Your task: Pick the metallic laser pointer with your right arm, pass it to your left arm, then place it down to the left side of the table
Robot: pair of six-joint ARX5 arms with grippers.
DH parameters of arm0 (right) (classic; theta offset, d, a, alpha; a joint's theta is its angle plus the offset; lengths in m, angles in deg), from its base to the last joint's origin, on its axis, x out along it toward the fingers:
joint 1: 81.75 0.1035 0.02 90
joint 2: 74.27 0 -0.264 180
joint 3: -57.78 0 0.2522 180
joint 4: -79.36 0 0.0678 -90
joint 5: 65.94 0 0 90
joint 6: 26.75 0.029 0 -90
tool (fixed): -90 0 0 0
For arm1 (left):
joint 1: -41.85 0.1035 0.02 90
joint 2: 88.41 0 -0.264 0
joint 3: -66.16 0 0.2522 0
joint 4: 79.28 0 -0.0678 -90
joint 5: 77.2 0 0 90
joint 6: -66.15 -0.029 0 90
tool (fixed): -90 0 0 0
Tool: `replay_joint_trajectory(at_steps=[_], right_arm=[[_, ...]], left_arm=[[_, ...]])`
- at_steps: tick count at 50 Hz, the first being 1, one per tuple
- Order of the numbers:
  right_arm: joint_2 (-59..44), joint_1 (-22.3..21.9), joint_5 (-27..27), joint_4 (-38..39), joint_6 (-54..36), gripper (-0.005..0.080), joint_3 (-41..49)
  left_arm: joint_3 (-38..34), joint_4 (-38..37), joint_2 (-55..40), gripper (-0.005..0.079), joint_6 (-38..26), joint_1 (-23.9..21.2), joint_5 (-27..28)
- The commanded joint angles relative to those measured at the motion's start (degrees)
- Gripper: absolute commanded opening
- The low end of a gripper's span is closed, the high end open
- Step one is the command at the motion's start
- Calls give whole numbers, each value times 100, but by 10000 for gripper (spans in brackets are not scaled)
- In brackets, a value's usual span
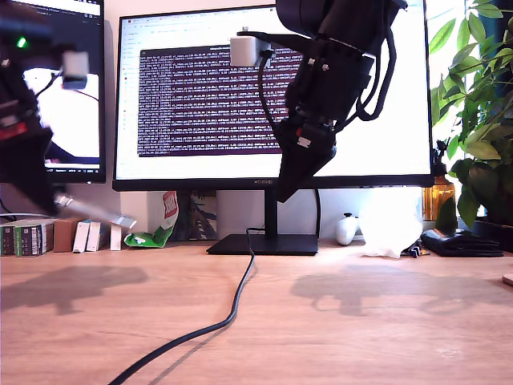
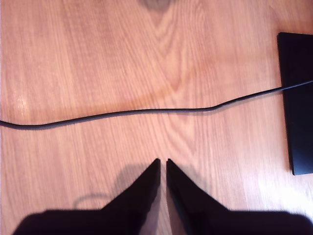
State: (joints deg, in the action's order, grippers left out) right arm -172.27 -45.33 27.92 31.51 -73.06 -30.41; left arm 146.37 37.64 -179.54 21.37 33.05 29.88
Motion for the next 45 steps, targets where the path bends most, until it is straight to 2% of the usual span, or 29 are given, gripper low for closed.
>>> replay_joint_trajectory(at_steps=[1,31,34,40,45], right_arm=[[2,20,11,17,46,-10,-70],[2,20,214,37,48,-10,-70],[2,20,214,35,50,-10,-70],[2,13,214,35,50,-10,-70],[2,13,212,31,50,-10,-70]], left_arm=[[11,-15,-299,-22,103,11,44],[11,-2,-951,-21,133,11,-334],[11,35,-951,28,140,11,-439],[11,94,-951,254,179,11,-581],[11,48,-951,261,304,4,-599]])
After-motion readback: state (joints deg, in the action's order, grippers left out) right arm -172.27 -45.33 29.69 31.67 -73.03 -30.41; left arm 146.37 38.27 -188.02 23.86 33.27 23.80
